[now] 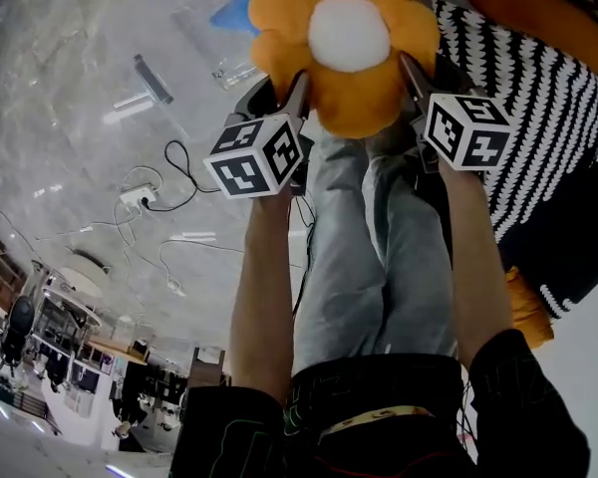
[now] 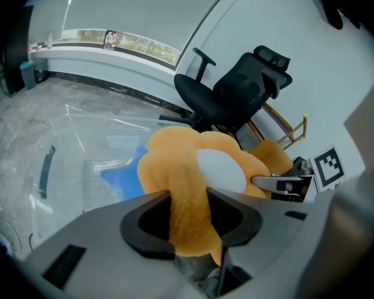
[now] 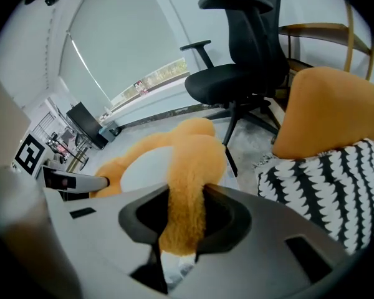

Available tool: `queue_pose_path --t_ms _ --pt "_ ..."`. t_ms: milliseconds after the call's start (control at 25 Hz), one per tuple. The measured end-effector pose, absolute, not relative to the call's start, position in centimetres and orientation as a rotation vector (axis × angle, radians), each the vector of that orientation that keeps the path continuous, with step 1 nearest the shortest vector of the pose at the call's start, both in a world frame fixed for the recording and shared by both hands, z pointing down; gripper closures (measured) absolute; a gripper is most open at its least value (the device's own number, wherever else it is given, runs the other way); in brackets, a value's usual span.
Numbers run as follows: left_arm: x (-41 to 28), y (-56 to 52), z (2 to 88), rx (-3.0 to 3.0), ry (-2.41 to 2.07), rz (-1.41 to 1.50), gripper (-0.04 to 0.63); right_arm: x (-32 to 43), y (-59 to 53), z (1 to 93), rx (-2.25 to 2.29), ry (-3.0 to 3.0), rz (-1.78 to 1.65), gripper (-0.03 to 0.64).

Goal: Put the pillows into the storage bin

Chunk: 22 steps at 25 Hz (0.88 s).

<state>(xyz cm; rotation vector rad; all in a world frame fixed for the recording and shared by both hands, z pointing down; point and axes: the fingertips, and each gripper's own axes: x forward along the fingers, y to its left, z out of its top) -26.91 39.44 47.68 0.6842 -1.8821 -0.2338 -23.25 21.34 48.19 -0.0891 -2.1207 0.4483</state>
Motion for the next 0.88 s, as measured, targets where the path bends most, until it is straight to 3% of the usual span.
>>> queue_pose_path --t_ms 560,640,720,880 --pt "-34.0 44.5 47.1 0.528 -1.982 -0.310 0.425 -32.9 25.6 47.7 -0.240 -2.124 0.374 0.493" --pt "-34.9 45.2 47.3 0.511 -2.018 -0.321 0.382 -34.1 25.3 48.0 -0.203 -2.166 0.345 0.457" --pt "-35.6 45.6 47.4 0.518 -2.035 -0.318 0.265 -35.1 24.5 48.4 -0.138 -2.212 0.300 0.381" --pt "-35.1 45.6 46.9 0.551 -2.031 -0.280 0.275 -34.9 24.7 47.5 -0.180 -2.227 0.331 0.383"
